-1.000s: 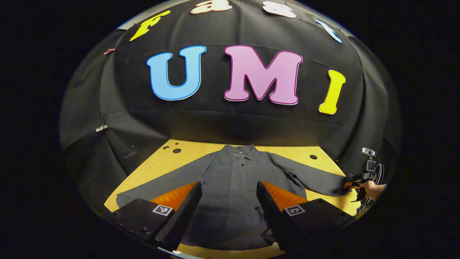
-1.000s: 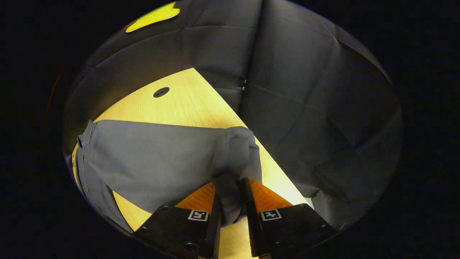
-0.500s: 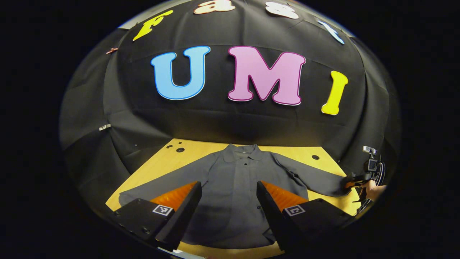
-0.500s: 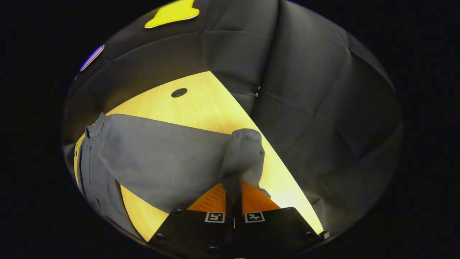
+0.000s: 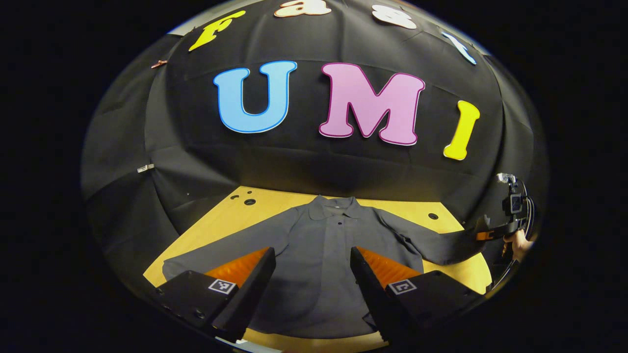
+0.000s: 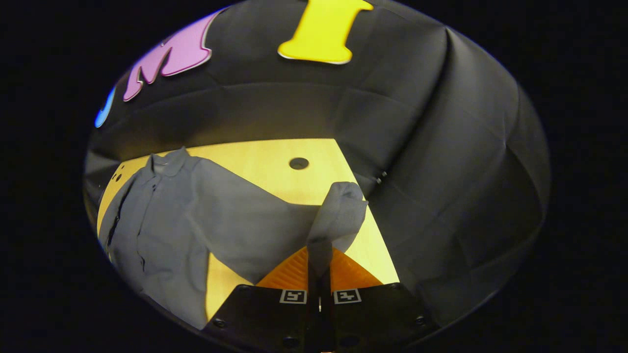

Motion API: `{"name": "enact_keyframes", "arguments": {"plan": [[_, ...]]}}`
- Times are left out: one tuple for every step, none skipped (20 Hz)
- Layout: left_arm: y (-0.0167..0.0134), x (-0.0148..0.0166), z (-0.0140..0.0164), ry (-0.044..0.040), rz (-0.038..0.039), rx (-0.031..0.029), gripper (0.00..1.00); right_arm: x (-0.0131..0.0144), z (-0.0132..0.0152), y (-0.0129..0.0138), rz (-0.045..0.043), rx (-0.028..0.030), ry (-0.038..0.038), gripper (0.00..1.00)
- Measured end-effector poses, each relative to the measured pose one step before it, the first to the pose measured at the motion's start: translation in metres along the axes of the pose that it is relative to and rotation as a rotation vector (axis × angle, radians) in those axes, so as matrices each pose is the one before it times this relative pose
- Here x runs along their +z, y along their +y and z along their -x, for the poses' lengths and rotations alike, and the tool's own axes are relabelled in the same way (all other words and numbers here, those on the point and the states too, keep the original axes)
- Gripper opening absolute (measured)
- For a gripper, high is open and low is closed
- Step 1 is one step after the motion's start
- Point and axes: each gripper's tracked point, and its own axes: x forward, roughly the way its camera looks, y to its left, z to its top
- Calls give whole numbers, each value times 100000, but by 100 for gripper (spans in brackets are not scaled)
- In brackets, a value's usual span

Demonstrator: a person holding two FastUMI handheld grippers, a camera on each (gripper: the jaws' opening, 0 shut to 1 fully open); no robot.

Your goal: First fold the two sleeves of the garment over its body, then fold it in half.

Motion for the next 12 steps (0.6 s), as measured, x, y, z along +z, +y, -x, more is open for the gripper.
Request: {"name": "enact_keyframes", "arguments": {"plan": [[607, -23, 2, -270, -7, 1190, 97, 1107, 583, 1484, 1686, 2102, -1197, 5], [914, 84, -18, -90, 530, 1808, 97, 1199, 303, 1597, 1896, 2032, -1309, 5], [908, -120, -83, 451, 1271, 1427, 97, 1155, 317, 1407, 1957, 2008, -1449, 5], [830, -99, -4, 674, 1692, 1321, 97, 1185, 177, 1667, 1846, 2532, -996, 5], [956, -199, 3, 609, 1647, 1621, 97, 968, -26, 1466, 1192, 2148, -799, 5], [936, -99, 60, 584, 1259, 1662, 97, 945, -176, 1542, 1592, 2271, -658, 5], [994, -150, -115, 499, 1068, 1797, 97, 851, -121, 1608, 1957, 2036, -371, 5], [944, -54, 61, 220, 870, 1558, 97, 863, -193, 1517, 1740, 1872, -920, 5], [958, -149, -35, 12, 587, 1529, 97, 821, -240, 1714, 1497, 1979, -465, 5], [995, -87, 57, -54, 149, 1803, 97, 501, -477, 1707, 974, 2388, -23, 5], [1183, -197, 31, 4, 248, 1980, 97, 472, -511, 1766, 294, 2580, -98, 5], [1050, -62, -29, 401, 709, 1844, 97, 351, -653, 1890, 160, 2817, 210, 5]]}}
